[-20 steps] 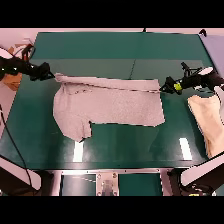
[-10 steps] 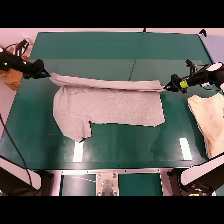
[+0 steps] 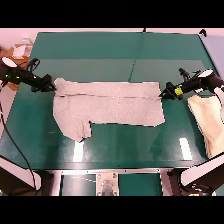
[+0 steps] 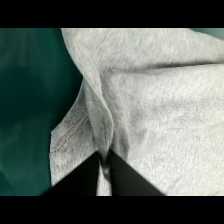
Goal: Fold the shirts.
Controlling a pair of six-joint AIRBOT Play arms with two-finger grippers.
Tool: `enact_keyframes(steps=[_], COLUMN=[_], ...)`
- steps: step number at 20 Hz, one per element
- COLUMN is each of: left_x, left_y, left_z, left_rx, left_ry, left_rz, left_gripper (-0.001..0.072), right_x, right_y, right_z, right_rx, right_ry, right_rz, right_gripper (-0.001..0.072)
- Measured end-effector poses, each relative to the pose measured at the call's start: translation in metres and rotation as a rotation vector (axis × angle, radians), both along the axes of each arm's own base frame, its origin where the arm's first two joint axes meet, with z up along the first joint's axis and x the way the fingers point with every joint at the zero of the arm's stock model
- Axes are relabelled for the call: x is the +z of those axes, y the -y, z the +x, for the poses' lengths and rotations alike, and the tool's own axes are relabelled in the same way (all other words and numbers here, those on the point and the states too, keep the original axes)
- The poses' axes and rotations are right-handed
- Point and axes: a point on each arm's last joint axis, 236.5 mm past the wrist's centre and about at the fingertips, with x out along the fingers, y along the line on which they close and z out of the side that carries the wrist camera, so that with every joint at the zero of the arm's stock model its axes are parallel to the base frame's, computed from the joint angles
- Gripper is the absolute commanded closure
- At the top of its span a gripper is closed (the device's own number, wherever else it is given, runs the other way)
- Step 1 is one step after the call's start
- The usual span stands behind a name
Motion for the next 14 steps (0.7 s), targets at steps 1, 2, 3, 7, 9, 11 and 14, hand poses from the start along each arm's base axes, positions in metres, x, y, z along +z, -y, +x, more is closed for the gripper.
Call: enact_keyframes(steps=[1,2,3,7,9,11,14], left_x=[0.000,0.003,0.007,0.028,0.036,0.037,0.025], left_y=[0.000,0.001,0.001,-0.005,-0.007,-0.001,0.014], left_z=[-0.001,-0.003,-0.008,-0.040,-0.068,-0.105,-0.161], left_rx=[-0.002,-0.005,-0.009,0.003,0.024,0.054,0.117], left_ry=[-0.004,-0.013,-0.030,-0.126,-0.164,-0.186,-0.192], left_rz=[-0.001,-0.006,-0.015,-0.051,-0.061,-0.060,-0.049], left_gripper=[0.0078,0.0079,0.0079,0.0079,0.0079,0.0079,0.0078], right_x=[0.001,0.003,0.009,0.037,0.046,0.050,0.045], right_y=[-0.001,-0.001,0.000,0.009,0.011,0.010,0.008], right_z=[0.000,-0.002,-0.003,-0.022,-0.045,-0.073,-0.123], right_rx=[0.004,0.012,0.013,0.017,0.009,-0.024,-0.118], right_ry=[-0.002,-0.006,-0.010,-0.013,-0.021,-0.021,-0.049], right_rz=[0.002,0.004,0.008,-0.003,-0.022,-0.031,-0.040], right_gripper=[0.0320,0.0328,0.0371,0.0383,0.0386,0.0533,0.0425])
